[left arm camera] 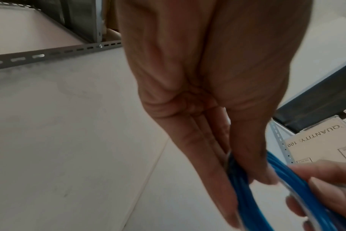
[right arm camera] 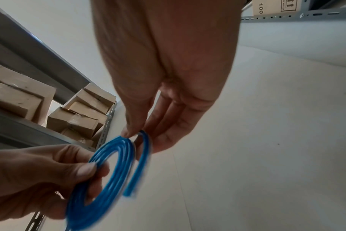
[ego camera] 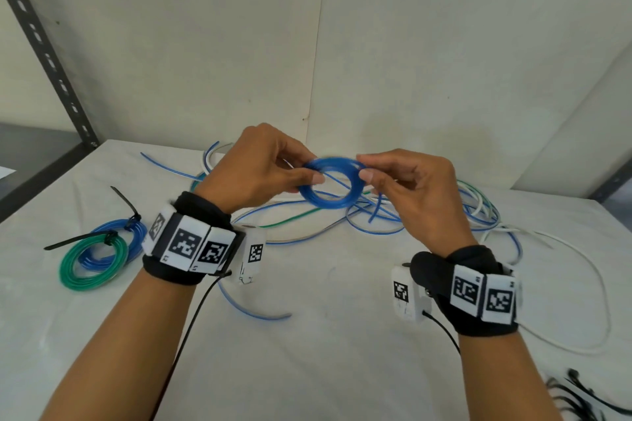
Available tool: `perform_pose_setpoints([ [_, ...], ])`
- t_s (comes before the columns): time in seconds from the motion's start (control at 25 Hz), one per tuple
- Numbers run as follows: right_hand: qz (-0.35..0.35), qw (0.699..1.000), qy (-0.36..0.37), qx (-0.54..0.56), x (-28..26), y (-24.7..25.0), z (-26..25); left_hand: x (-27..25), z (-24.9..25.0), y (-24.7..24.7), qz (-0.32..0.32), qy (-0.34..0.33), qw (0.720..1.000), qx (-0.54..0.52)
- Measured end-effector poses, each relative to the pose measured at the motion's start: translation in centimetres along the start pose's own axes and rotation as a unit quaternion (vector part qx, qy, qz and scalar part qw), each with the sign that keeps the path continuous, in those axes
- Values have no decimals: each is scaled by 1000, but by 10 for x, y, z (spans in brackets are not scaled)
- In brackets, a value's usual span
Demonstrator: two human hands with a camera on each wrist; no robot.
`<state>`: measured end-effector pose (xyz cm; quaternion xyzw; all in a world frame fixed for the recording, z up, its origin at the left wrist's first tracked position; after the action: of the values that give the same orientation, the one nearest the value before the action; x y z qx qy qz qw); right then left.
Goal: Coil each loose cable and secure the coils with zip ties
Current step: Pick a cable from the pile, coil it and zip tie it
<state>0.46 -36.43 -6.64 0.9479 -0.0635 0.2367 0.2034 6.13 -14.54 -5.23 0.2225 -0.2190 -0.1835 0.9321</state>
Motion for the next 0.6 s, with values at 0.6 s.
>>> perform_pose_setpoints([
  [0.6,222,943,22,248,-4,-17,-19,2,15,-43,96,41,909,-403],
])
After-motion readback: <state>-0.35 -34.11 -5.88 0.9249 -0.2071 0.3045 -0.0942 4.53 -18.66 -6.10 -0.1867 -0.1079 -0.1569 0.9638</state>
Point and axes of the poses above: each hand's wrist, its own x-axis towards the middle knuckle, its own y-axis out of the back of the hand, z = x × y, the point moved 2 cm from there along x, towards the middle knuckle, and after that the axes turned 3 degrees about -y, right-handed, at the moved point
